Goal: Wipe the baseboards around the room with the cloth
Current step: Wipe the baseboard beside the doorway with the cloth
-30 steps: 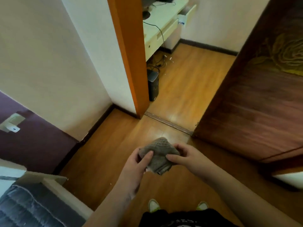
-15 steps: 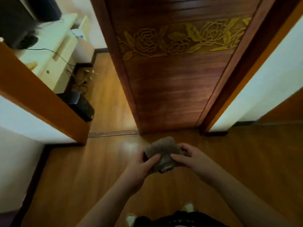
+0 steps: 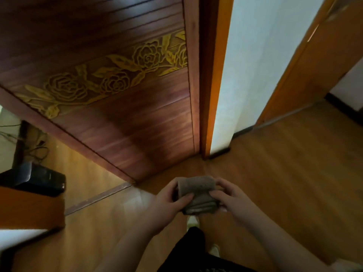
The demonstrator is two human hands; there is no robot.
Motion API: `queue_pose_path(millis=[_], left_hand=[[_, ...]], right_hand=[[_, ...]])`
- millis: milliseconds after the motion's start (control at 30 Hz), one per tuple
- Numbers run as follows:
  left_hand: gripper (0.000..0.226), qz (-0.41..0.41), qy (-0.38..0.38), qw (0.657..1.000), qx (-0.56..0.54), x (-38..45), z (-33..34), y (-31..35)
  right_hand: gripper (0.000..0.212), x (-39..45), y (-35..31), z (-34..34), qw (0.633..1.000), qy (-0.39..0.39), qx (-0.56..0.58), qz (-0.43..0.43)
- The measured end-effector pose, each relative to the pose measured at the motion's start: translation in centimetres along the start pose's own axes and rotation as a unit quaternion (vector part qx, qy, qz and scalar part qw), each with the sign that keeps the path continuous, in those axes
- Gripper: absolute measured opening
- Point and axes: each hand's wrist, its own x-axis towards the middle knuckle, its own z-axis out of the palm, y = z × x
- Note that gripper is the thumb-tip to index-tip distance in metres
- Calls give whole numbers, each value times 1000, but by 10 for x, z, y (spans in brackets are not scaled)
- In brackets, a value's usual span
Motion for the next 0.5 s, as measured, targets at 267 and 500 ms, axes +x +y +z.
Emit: queue_pose_path(millis=[267,500], left_hand=[[41,12,-90,996,-8,107,10,34],[44,-37,-185,979,-70,188,65,59]], right_hand=[[16,37,-31,-62,994,92,66,4],[22,23,-41,-122,969,170,176,-30]])
